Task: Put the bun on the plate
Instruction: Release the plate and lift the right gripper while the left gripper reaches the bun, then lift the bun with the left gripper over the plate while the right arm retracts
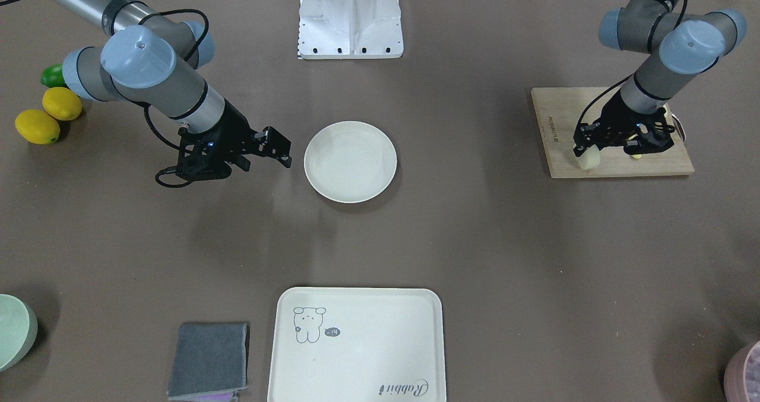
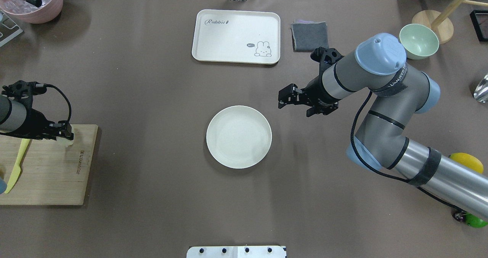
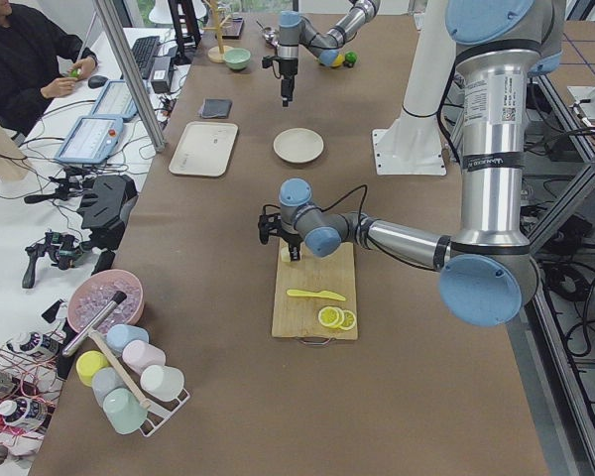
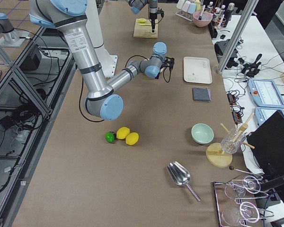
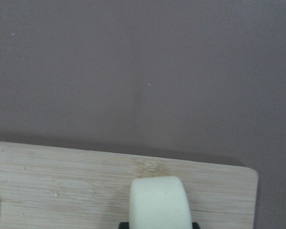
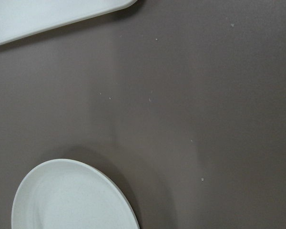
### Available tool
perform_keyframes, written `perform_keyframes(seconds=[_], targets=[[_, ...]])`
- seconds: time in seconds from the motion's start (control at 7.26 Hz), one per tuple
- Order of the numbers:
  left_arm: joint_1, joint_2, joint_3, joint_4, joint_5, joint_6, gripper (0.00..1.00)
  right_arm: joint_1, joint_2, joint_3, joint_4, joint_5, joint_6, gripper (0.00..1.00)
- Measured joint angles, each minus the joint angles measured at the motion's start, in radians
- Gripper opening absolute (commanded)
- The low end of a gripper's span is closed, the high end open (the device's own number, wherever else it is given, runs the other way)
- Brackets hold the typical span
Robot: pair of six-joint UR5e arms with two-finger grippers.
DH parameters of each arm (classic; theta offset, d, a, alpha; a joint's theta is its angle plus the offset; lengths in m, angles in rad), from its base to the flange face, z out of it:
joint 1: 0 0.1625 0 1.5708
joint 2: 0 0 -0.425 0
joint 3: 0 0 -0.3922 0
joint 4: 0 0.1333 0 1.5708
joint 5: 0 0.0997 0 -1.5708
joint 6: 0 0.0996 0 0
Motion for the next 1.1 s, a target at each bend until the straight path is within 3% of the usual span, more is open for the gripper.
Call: perform_keyframes(seconds=[0.28,0.55,0.83,1.1], targets=[[-0.001,-0.06,-0.045,0.027,-0.006,-0.015,0.31,0.057,-0.019,0.005,-0.001,0.068,-0.015,1.0],[0.04,-0.243,-0.068,0.148,0.003,-0.122,0.31,0.101,-0.056,0.01,-0.001,0.108,-0.066,1.0],[0.171,-0.436,-0.069,0.283,0.097,-0.265,0.31,0.147,-0.092,0.01,-0.001,0.141,-0.125,1.0],[0.295,-0.634,-0.007,0.415,0.226,-0.351,0.31,0.197,-0.149,0.008,-0.002,0.165,-0.235,1.0]])
